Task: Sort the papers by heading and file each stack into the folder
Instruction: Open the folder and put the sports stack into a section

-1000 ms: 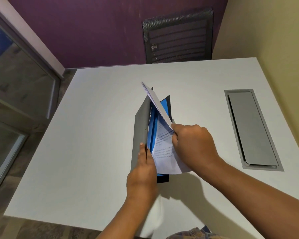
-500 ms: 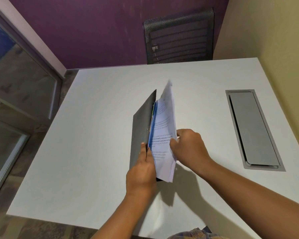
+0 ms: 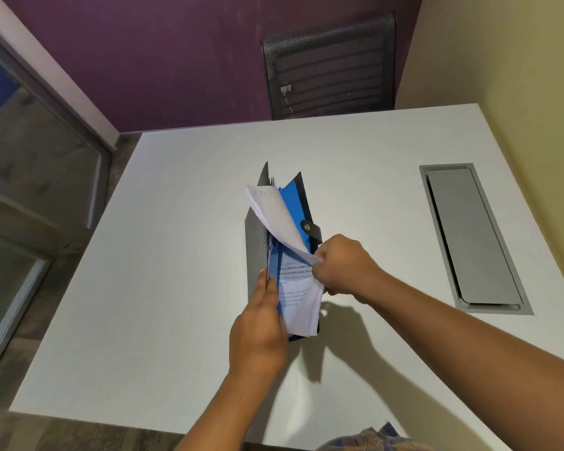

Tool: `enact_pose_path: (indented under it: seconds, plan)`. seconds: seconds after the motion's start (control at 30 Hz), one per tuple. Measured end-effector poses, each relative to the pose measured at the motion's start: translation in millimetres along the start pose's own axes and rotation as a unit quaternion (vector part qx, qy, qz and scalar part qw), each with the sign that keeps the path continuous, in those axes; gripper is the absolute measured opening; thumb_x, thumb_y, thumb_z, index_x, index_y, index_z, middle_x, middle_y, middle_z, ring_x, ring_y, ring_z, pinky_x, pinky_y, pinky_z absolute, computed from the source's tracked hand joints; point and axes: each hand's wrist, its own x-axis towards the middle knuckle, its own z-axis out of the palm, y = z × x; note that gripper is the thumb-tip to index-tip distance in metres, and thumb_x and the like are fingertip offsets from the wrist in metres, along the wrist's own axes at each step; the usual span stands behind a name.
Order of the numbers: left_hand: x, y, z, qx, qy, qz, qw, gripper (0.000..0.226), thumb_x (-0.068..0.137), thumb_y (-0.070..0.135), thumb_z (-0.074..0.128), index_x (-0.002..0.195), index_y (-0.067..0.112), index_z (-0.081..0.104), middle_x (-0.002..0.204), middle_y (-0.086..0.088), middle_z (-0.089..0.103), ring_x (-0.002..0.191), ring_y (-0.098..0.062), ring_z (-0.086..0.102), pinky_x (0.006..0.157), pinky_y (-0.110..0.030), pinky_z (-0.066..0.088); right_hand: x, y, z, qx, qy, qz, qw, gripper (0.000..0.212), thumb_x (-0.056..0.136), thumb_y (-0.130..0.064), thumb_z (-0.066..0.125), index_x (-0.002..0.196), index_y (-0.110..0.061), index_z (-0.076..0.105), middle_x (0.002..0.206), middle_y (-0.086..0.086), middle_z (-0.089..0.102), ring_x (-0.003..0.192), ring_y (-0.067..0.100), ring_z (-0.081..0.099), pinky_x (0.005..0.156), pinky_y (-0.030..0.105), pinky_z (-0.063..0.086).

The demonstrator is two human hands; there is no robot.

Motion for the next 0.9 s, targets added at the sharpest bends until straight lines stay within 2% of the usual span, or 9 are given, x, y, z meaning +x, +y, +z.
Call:
enact_pose_path:
  seconds: [0.1,0.23,0.3,0.37,0.5,0.6,0.67,0.8,0.9]
  plan:
    - [-3,-9,-7,-0.019,0.009,-0.012,1.0,0.066,0.101,0.027,0.042,0.156,0.028,0.005,0.162,0.013,0.01,0.126,-0.007,0.046,0.091,-0.007,0.043,-7,2,-18,0.06,0.035,-0.003,0.998,0.015,0.078,-0.008,0.055,0.072,-0.004,0.068,0.061,0.01,0.069,0.053,0.025,0.069,0.046,0.028,0.052]
    - [-9,-6,-12,0.032,-0.024,-0.002,0.999,0.075,0.099,0.03,0.046,0.156,0.028,-0.002,0.164,0.012,-0.001,0.13,-0.012,0.047,0.094,-0.022,0.049,-14,-4,-30,0.058,0.034,-0.002,0.998,0.022,0.078,-0.016,0.058,0.062,-0.002,0.064,0.046,0.005,0.064,0.042,0.02,0.058,0.045,0.024,0.045]
    - [-11,0,-12,0.026,-0.033,-0.004,0.999,0.073,0.099,0.028,0.044,0.156,0.027,-0.002,0.164,0.012,0.003,0.129,-0.012,0.047,0.093,-0.021,0.048,-10,-7,-27,0.03,0.057,-0.022,0.998,0.028,0.081,-0.021,0.058,0.061,-0.002,0.06,0.056,0.012,0.07,0.051,0.027,0.064,0.051,0.03,0.052]
    - [-13,2,-9,0.024,-0.039,0.002,0.999,0.076,0.098,0.021,0.046,0.156,0.026,-0.002,0.163,0.015,-0.002,0.129,-0.013,0.048,0.095,-0.023,0.048,-4,-6,-19,-0.007,0.106,-0.053,0.993,0.028,0.084,-0.022,0.058,0.073,0.003,0.063,0.072,0.018,0.073,0.063,0.031,0.068,0.059,0.033,0.054]
    - [-11,1,1,0.035,-0.055,0.0,0.998,0.082,0.092,0.007,0.049,0.156,0.027,0.001,0.151,0.022,-0.021,0.117,-0.019,0.057,0.094,-0.031,0.052,4,-1,-13,-0.044,0.164,-0.081,0.982,0.019,0.09,-0.018,0.053,0.083,-0.009,0.069,0.073,0.005,0.07,0.065,0.024,0.061,0.056,0.027,0.042]
    - [-10,2,3,0.032,-0.062,-0.011,0.997,0.083,0.094,0.01,0.051,0.156,0.028,-0.002,0.161,0.017,-0.013,0.112,-0.018,0.059,0.088,-0.028,0.055,6,-2,-11,-0.096,0.197,-0.111,0.969,0.018,0.092,-0.019,0.053,0.089,-0.013,0.07,0.078,0.002,0.067,0.067,0.023,0.058,0.061,0.027,0.043]
    - [-8,1,4,0.024,-0.062,-0.011,0.998,0.082,0.094,0.011,0.051,0.155,0.029,-0.002,0.163,0.016,-0.009,0.111,-0.019,0.06,0.087,-0.029,0.056,0,-2,-4,-0.181,0.208,-0.195,0.941,0.017,0.089,-0.017,0.053,0.094,-0.019,0.07,0.084,0.001,0.07,0.072,0.025,0.061,0.061,0.03,0.049]
    - [-7,0,-1,-0.013,-0.061,0.012,0.998,0.082,0.093,0.005,0.046,0.155,0.035,0.0,0.16,0.023,-0.004,0.11,-0.022,0.061,0.094,-0.034,0.053,-2,9,18,-0.379,0.046,-0.416,0.825,0.012,0.065,-0.025,0.069,0.066,-0.025,0.057,0.066,-0.001,0.064,0.063,0.022,0.056,0.052,0.027,0.039]
    - [-8,5,-3,-0.027,-0.051,0.045,0.997,0.071,0.096,0.01,0.044,0.156,0.029,0.01,0.159,0.021,-0.006,0.128,-0.018,0.052,0.105,-0.028,0.044,3,16,34,-0.425,-0.121,-0.39,0.808,0.015,0.089,-0.032,0.059,0.083,-0.022,0.068,0.085,0.006,0.067,0.077,0.026,0.062,0.065,0.035,0.051]
